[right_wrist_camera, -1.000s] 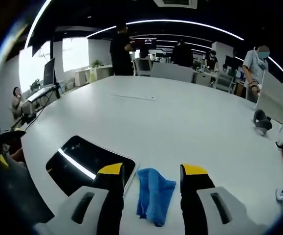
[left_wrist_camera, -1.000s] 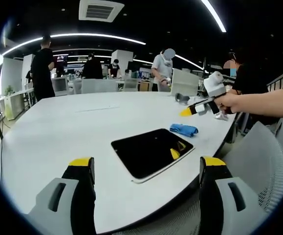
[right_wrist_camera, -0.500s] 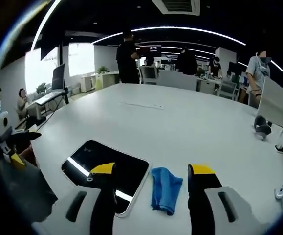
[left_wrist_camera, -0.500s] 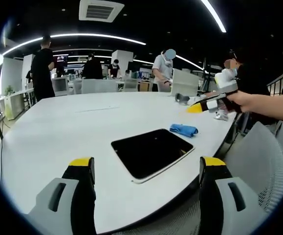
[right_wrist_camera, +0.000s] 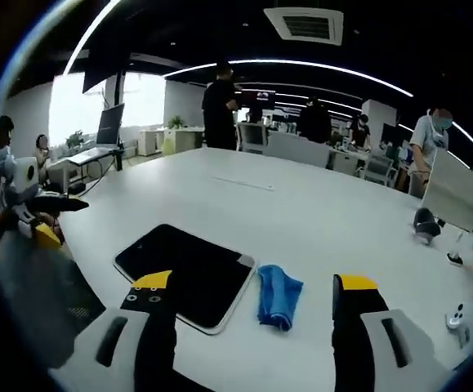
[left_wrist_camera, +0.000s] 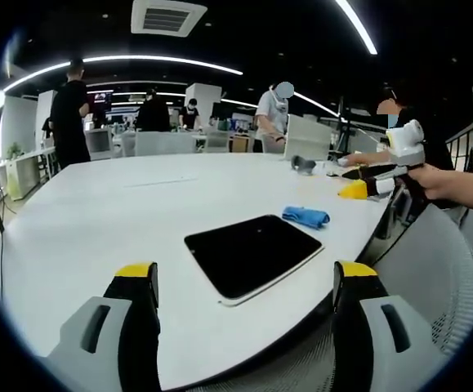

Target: Wipe the mirror surface with the cleaning cloth until all visible marks leave the cleaned area.

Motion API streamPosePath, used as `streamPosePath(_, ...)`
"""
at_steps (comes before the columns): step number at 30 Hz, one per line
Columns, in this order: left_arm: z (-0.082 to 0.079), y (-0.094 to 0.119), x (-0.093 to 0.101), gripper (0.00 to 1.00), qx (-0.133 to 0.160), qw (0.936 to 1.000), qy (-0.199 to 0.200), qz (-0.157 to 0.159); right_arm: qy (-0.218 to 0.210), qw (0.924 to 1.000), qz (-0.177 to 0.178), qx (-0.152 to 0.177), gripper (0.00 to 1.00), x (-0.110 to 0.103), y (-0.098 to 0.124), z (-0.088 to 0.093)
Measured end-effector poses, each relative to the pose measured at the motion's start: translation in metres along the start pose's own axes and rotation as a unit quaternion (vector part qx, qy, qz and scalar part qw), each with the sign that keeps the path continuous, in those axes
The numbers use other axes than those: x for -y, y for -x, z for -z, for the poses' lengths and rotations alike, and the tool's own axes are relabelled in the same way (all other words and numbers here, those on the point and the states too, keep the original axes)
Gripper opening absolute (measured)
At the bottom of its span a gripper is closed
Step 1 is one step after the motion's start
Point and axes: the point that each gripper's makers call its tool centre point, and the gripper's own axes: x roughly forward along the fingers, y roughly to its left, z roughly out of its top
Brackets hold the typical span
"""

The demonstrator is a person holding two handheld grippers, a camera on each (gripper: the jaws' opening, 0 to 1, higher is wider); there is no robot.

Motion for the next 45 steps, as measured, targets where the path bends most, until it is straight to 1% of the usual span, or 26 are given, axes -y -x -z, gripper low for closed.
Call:
streamPosePath(1, 0.000, 0.000, 0.000, 0.87, 0.000, 1.0000, 0.000, 0.000, 0.014, 0.9999, 0.008, -0.004, 0.78, 0.002, 0.002, 0.001)
streamPosePath(2, 0.000, 0.000, 0.000, 0.87, 0.000, 1.0000, -0.001, 0.000, 0.029, 0.9995, 0.012, 0.007, 0.78, 0.003, 0.003, -0.005)
streamPosePath(4, 0.000, 0.000, 0.000, 0.87, 0.000, 1.0000, 0.000, -0.001, 0.017, 0.9993, 0.009, 0.031, 0.78, 0.001, 0.006, -0.018)
streamPosePath(6, -0.001, 0.000, -0.001, 0.87, 0.001, 1.0000, 0.000, -0.002, 0.005, 0.9993, 0.004, 0.038, 0.79, 0.001, 0.008, -0.023)
streamPosePath(9, -0.001, 0.000, -0.001, 0.87, 0.003, 1.0000, 0.000, -0.004, 0.007, 0.9993, 0.010, 0.037, 0.80, 0.005, 0.011, -0.022)
streamPosePath(13, -0.001, 0.000, -0.001, 0.87, 0.004, 1.0000, -0.001, -0.004, -0.006, 0.9993, 0.008, 0.036, 0.80, 0.005, 0.014, -0.019)
streamPosePath(17, -0.001, 0.000, -0.002, 0.87, 0.004, 1.0000, -0.001, -0.004, 0.001, 0.9991, 0.012, 0.040, 0.80, 0.006, 0.017, -0.022)
streamPosePath(21, -0.001, 0.000, -0.002, 0.87, 0.005, 1.0000, -0.001, -0.004, -0.003, 0.9991, 0.013, 0.041, 0.80, 0.006, 0.022, -0.021)
streamPosePath(27, -0.002, 0.001, -0.002, 0.87, 0.006, 1.0000, 0.000, -0.004, -0.012, 0.9993, 0.011, 0.033, 0.81, 0.003, 0.030, -0.013)
streamPosePath(35, -0.003, 0.000, -0.002, 0.87, 0.009, 1.0000, 0.000, -0.003, -0.015, 0.9996, 0.011, 0.023, 0.80, 0.001, 0.036, 0.000)
streamPosePath(42, -0.003, 0.001, -0.002, 0.87, 0.010, 0.9999, 0.000, -0.003, -0.021, 0.9997, 0.010, 0.009, 0.78, 0.001, 0.041, 0.015)
streamPosePath(45, -0.003, 0.000, -0.001, 0.87, 0.010, 0.9999, 0.000, -0.003, -0.053, 0.9986, 0.002, -0.006, 0.76, -0.004, 0.043, 0.030)
